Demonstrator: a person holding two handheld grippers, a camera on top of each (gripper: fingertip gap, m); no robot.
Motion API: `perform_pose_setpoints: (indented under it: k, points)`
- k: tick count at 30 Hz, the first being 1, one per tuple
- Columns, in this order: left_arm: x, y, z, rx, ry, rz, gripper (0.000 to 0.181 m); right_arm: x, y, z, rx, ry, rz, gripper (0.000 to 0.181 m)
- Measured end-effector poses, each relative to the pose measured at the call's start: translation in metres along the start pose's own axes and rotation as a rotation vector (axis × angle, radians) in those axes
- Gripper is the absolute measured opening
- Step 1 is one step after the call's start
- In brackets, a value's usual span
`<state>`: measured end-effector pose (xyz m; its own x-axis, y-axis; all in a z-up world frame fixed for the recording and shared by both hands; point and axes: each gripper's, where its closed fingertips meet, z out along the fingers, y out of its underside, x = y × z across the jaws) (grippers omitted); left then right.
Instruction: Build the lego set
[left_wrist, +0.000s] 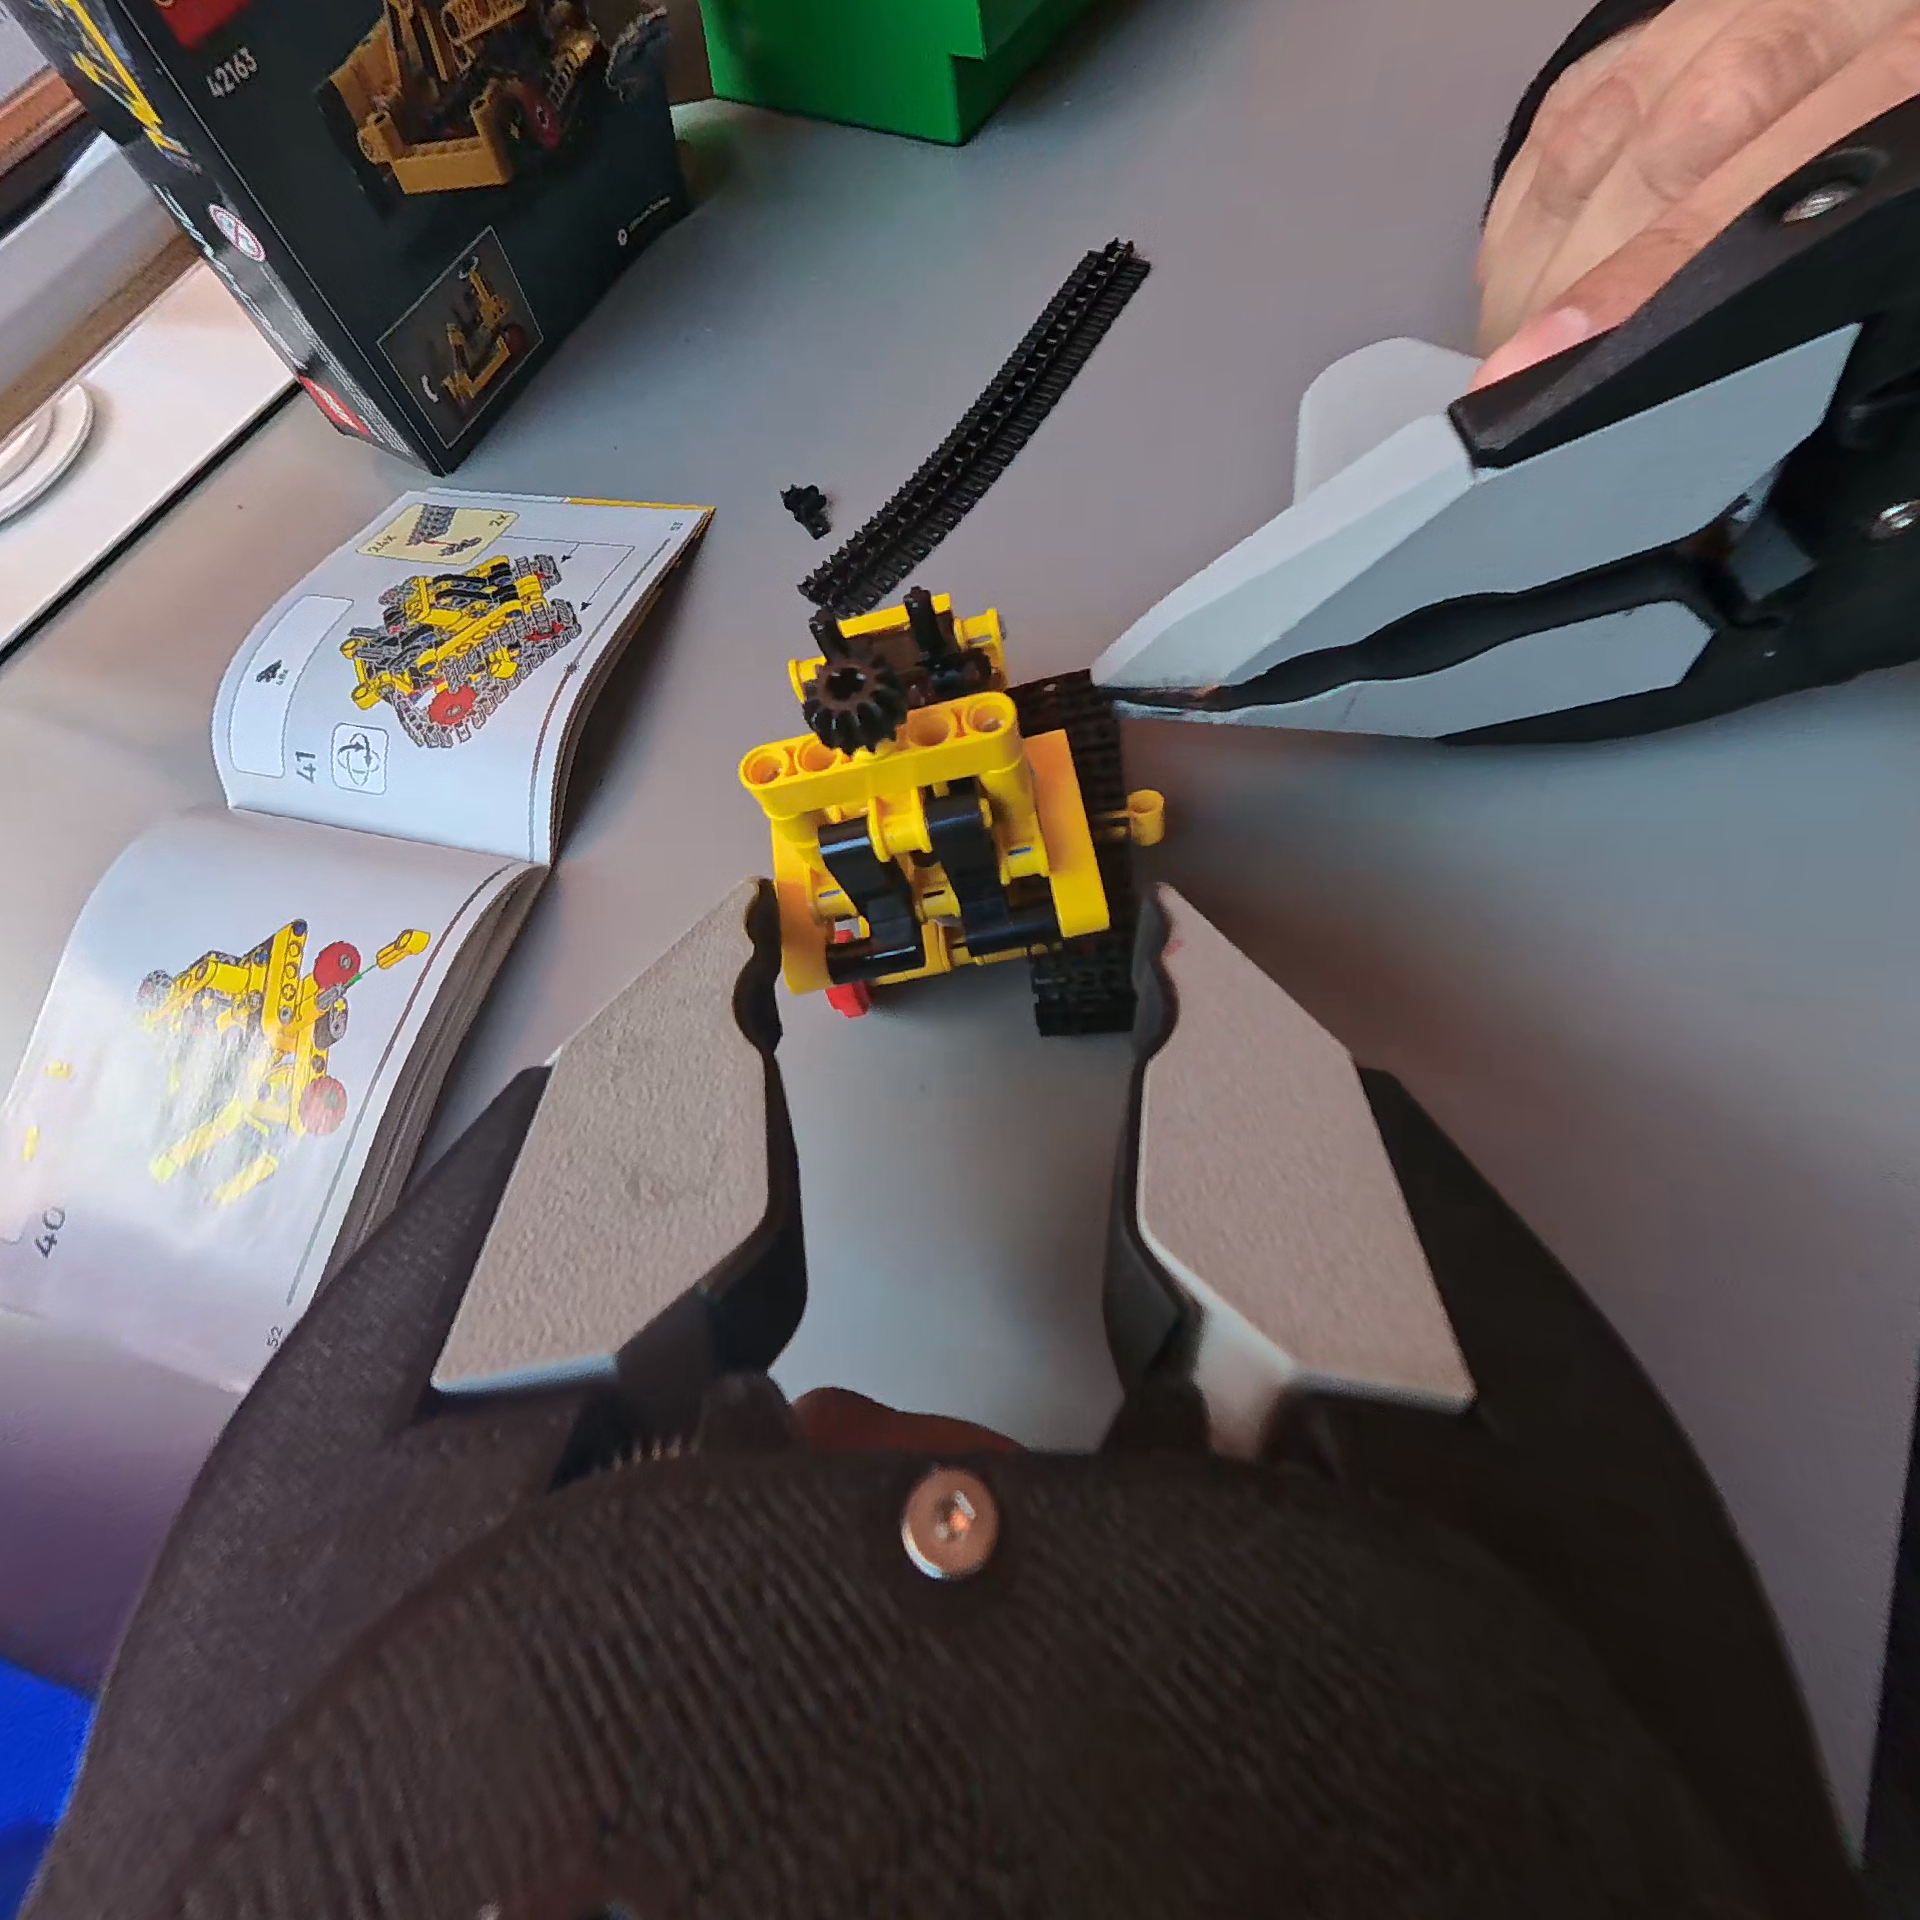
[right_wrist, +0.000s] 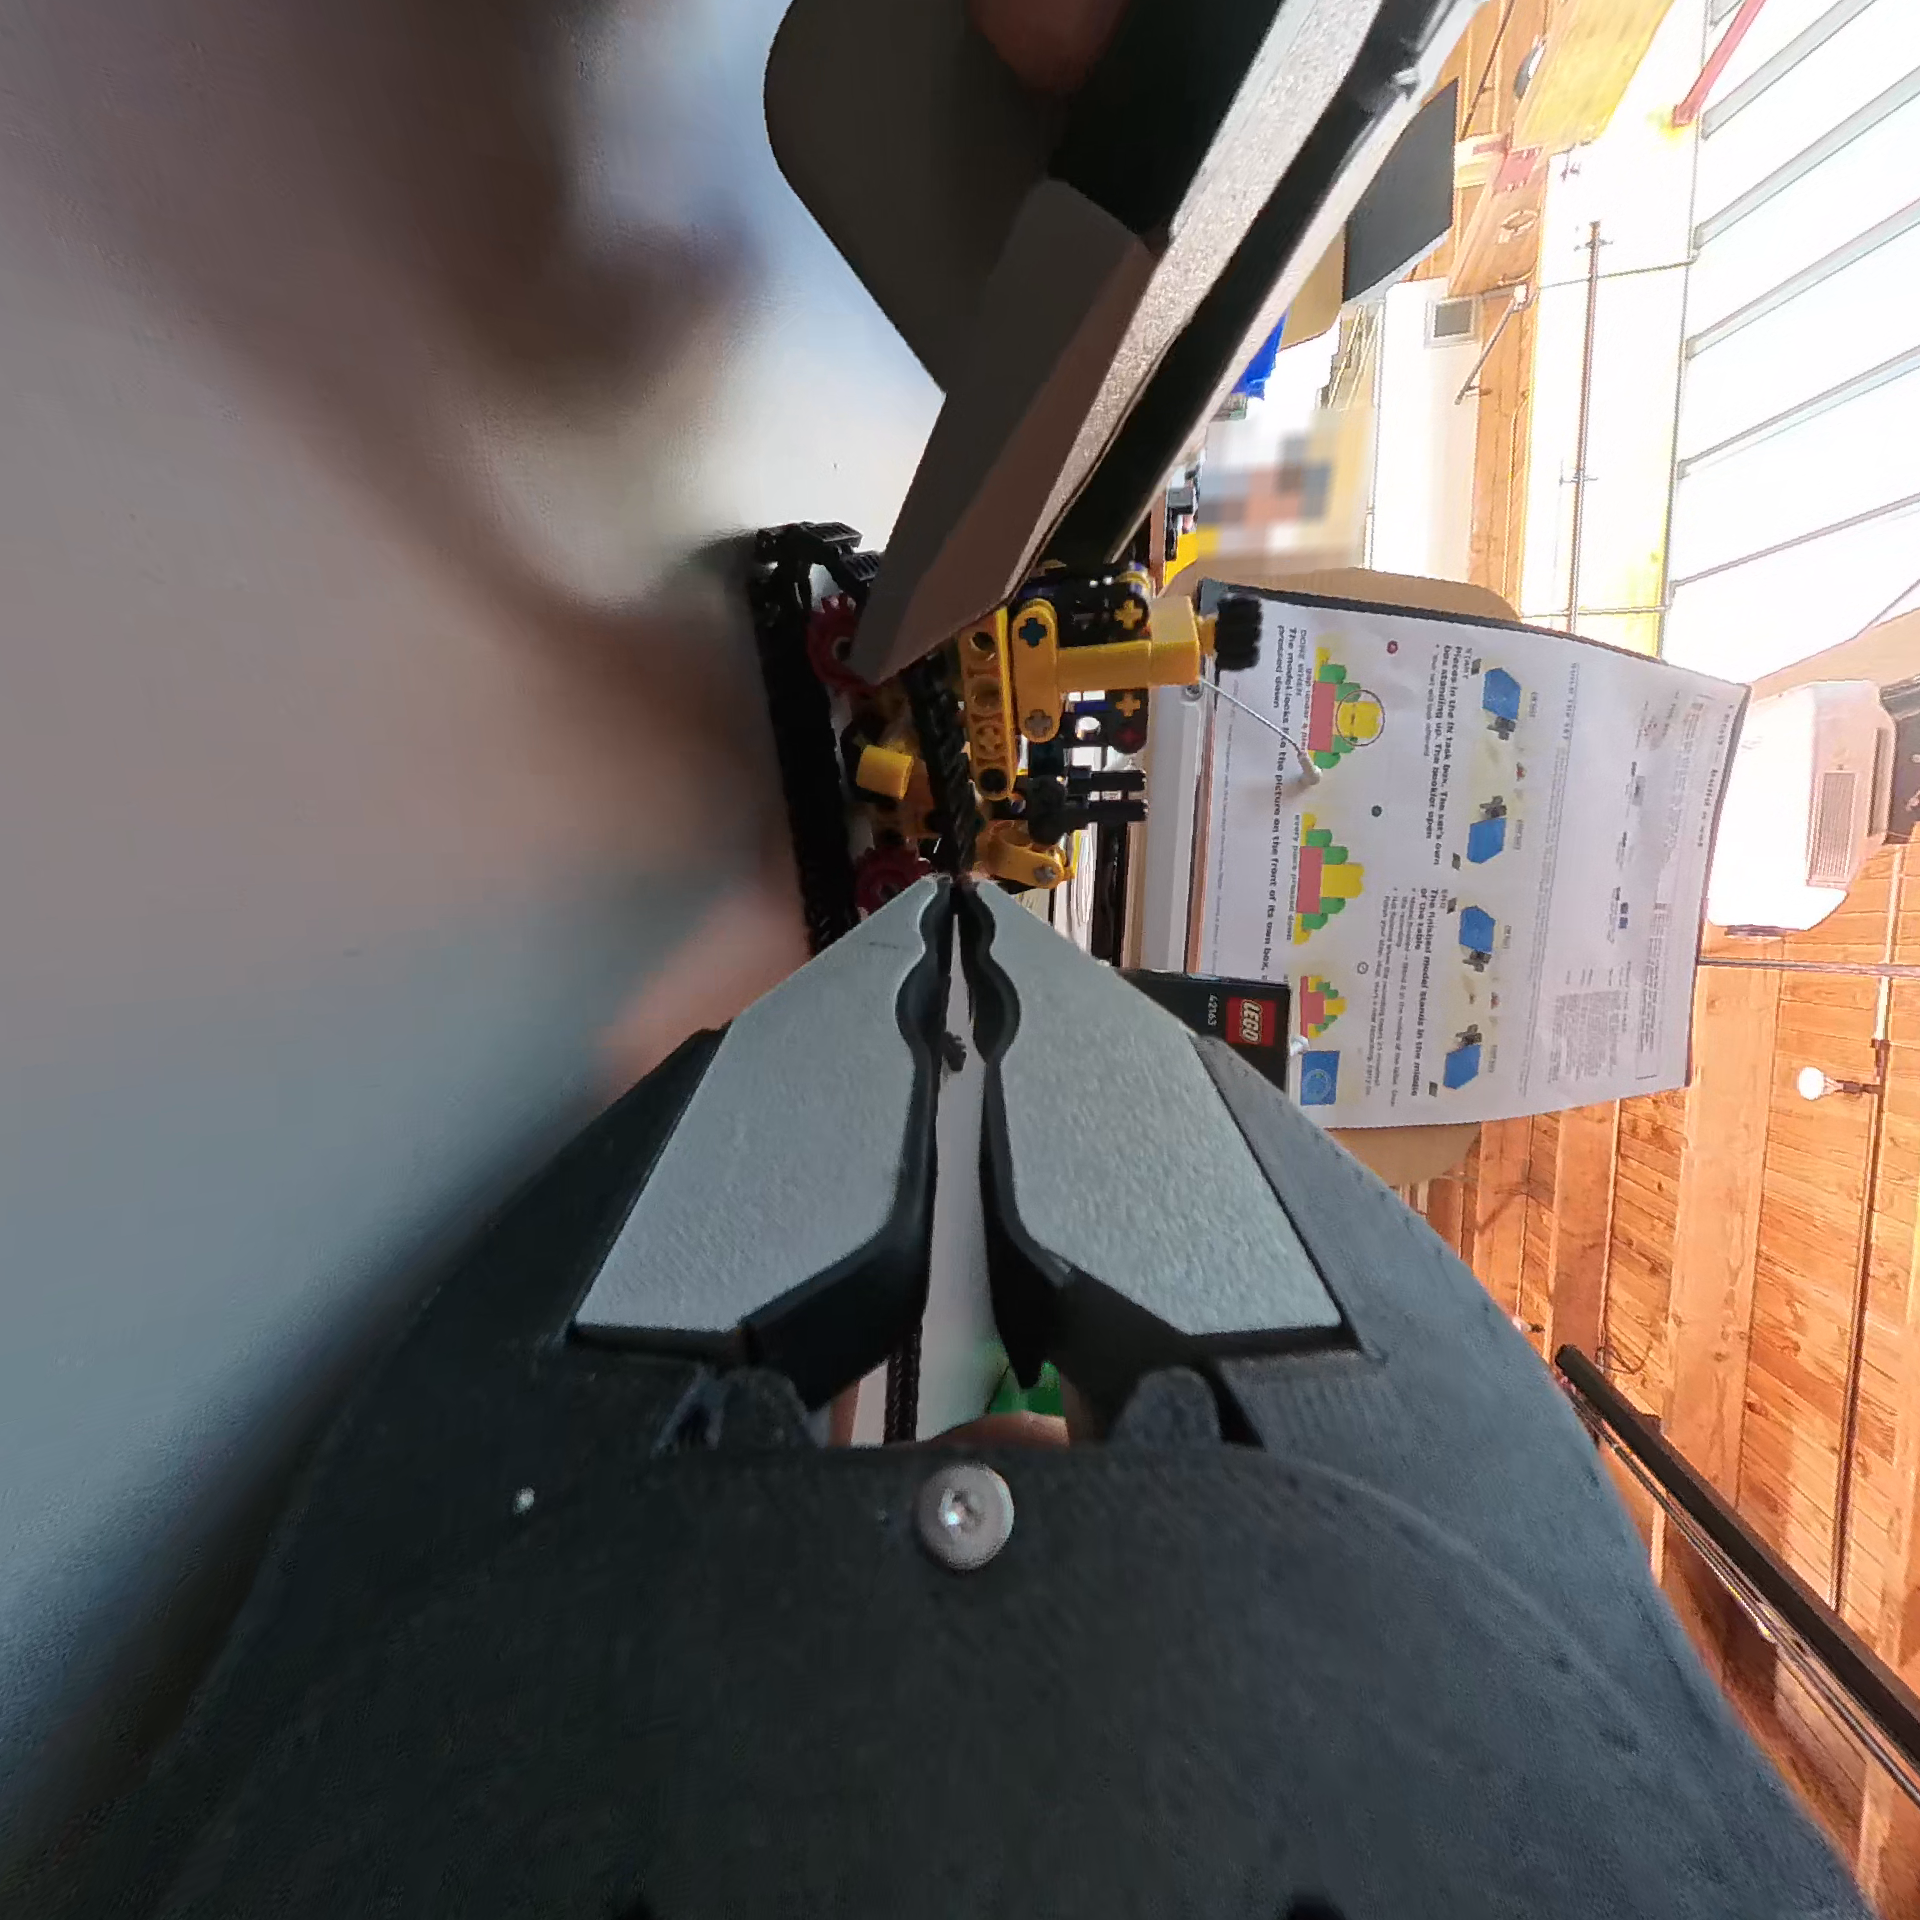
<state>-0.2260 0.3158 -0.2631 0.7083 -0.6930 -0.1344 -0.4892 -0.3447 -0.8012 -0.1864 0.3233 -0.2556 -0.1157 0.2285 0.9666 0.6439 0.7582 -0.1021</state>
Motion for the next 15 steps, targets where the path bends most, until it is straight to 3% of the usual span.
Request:
perform_pose_setpoints:
  k: [10, 15]
  points:
    - [0.005, -0.006, 0.002, -0.016, 0.025, 0.023, 0.075, -0.004, 0.005, 0.003, -0.024, -0.026, 0.013, 0.0]
    - [0.001, -0.021, -0.011, 0.04, 0.062, -0.051, 0.076, -0.004, 0.007, 0.004, -0.029, -0.035, 0.021, 0.0]
